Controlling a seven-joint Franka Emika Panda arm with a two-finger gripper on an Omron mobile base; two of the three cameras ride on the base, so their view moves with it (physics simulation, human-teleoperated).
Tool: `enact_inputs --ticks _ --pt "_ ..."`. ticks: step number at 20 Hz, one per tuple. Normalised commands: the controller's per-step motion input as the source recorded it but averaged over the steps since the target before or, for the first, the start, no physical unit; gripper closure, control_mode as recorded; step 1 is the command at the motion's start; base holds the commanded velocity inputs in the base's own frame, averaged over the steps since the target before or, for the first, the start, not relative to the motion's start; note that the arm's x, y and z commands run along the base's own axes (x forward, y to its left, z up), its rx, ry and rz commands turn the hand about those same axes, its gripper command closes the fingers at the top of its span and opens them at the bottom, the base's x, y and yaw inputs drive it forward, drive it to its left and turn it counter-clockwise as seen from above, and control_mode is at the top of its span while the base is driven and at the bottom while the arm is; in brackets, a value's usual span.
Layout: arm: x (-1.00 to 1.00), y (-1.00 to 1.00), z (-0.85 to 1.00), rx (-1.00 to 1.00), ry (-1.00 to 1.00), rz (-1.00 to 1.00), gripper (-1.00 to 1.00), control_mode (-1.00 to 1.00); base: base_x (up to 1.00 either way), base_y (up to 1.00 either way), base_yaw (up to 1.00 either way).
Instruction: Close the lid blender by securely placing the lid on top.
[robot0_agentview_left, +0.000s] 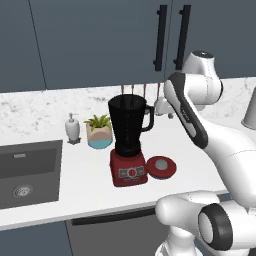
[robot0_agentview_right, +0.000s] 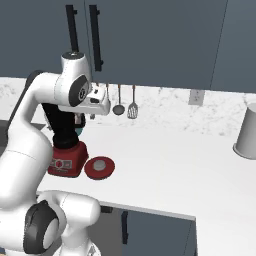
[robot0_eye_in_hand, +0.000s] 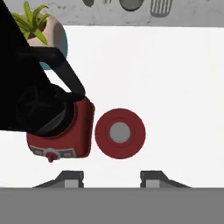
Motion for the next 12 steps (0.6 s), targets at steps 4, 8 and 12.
enact_inputs --ticks 4,8,12 --pt "-0.12 -0.10 -0.06 0.00 0.00 0.00 -1.00 -1.00 0.00 0.00 0.00" --pt "-0.27 -0.12 -0.27 0.00 -0.02 0.00 -1.00 -1.00 0.00 0.00 0.00" --pt "-0.32 -0.01 -0.39 0.00 -0.14 0.02 -1.00 -1.00 0.00 0.00 0.00"
